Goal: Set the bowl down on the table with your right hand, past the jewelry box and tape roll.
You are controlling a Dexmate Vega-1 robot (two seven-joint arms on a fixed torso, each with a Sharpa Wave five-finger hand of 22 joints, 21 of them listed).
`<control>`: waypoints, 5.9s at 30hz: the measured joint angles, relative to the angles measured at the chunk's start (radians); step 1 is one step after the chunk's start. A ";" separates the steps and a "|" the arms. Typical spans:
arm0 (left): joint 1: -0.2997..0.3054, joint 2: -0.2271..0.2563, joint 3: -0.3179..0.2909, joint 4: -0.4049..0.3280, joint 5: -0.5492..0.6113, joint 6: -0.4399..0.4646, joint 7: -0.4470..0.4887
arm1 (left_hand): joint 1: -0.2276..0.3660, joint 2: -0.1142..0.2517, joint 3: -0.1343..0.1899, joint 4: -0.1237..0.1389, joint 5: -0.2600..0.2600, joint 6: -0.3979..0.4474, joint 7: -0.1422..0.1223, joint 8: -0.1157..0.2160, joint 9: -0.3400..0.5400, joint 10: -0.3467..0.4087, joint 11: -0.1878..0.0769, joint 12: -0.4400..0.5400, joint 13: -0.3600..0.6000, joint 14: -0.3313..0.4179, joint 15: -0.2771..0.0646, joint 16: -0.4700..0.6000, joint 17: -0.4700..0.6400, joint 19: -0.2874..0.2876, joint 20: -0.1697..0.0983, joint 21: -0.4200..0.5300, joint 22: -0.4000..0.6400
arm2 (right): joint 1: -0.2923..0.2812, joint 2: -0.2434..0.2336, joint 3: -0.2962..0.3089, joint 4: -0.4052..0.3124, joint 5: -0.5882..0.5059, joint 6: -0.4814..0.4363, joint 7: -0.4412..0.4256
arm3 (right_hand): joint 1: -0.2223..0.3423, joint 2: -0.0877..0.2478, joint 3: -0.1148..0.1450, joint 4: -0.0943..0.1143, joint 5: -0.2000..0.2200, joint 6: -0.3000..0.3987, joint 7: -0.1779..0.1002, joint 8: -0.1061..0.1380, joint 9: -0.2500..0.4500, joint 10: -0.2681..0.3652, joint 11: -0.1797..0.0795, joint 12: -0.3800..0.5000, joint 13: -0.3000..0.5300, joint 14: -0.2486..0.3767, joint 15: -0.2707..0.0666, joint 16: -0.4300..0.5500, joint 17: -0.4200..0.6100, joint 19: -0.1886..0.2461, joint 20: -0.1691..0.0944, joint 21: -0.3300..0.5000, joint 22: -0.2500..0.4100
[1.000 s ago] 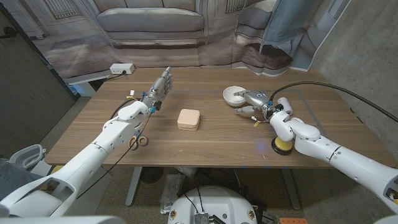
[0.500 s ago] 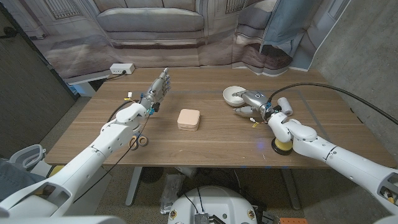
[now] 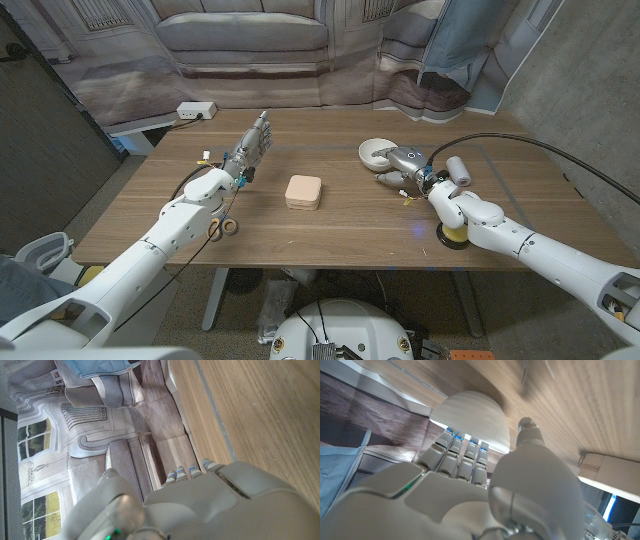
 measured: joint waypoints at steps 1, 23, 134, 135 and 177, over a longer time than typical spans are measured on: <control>0.001 0.000 0.000 0.000 0.000 -0.001 0.000 | 0.000 0.000 0.000 0.000 0.000 0.000 0.000 0.000 0.000 0.000 0.000 0.000 0.000 0.000 0.000 0.000 0.000 0.000 0.000 0.000 0.000 | 0.002 0.001 -0.003 0.004 -0.002 -0.002 -0.001 | 0.000 0.000 0.000 0.000 0.000 0.000 0.000 0.000 0.000 0.002 0.001 0.000 0.000 0.003 0.003 0.000 0.000 0.000 0.000 0.000 0.000; 0.014 0.008 -0.010 0.000 -0.007 -0.013 -0.002 | 0.000 0.000 0.000 0.000 0.000 0.000 0.000 0.000 0.000 0.000 0.000 0.000 0.000 0.000 0.000 0.000 0.000 0.000 0.000 0.000 0.000 | 0.024 0.018 -0.037 0.045 -0.020 -0.030 -0.033 | 0.033 0.020 0.007 0.001 -0.012 0.101 -0.028 0.019 0.000 0.099 -0.027 0.023 -0.002 0.101 -0.008 0.008 0.000 0.045 0.002 0.012 0.000; 0.039 -0.009 -0.023 0.043 -0.022 -0.075 -0.027 | 0.008 0.008 -0.023 -0.001 -0.004 0.000 0.000 0.000 0.000 0.000 0.000 0.000 0.000 0.000 0.000 0.000 0.000 0.000 0.000 0.000 0.000 | 0.008 -0.005 -0.039 0.028 -0.089 0.012 -0.219 | 0.327 0.082 0.014 -0.007 -0.229 0.552 -0.005 0.018 0.018 0.659 -0.056 0.062 0.022 0.668 -0.090 0.214 0.173 0.324 -0.039 0.285 0.134; 0.040 -0.008 -0.023 0.043 -0.022 -0.075 -0.027 | 0.008 0.008 -0.023 -0.001 -0.004 0.000 0.000 0.000 0.000 0.000 0.000 0.000 0.000 0.000 0.000 0.000 0.000 0.000 0.000 0.000 0.000 | 0.005 -0.006 -0.036 0.023 -0.088 0.010 -0.221 | 0.327 0.082 0.014 -0.007 -0.229 0.552 -0.005 0.018 0.018 0.661 -0.054 0.062 0.021 0.668 -0.090 0.214 0.173 0.325 -0.039 0.285 0.134; 0.071 -0.002 -0.055 0.060 -0.073 -0.135 -0.109 | 0.013 0.013 -0.030 -0.002 -0.004 0.000 0.000 0.000 0.000 0.000 0.000 0.000 0.000 0.000 0.000 0.000 0.000 0.000 0.000 0.000 0.000 | -0.115 -0.084 0.071 -0.154 -0.081 0.013 -0.249 | 0.336 0.072 0.006 -0.004 -0.222 0.563 -0.005 0.019 0.014 0.666 -0.059 0.058 0.029 0.672 -0.094 0.209 0.241 0.305 -0.034 0.304 0.139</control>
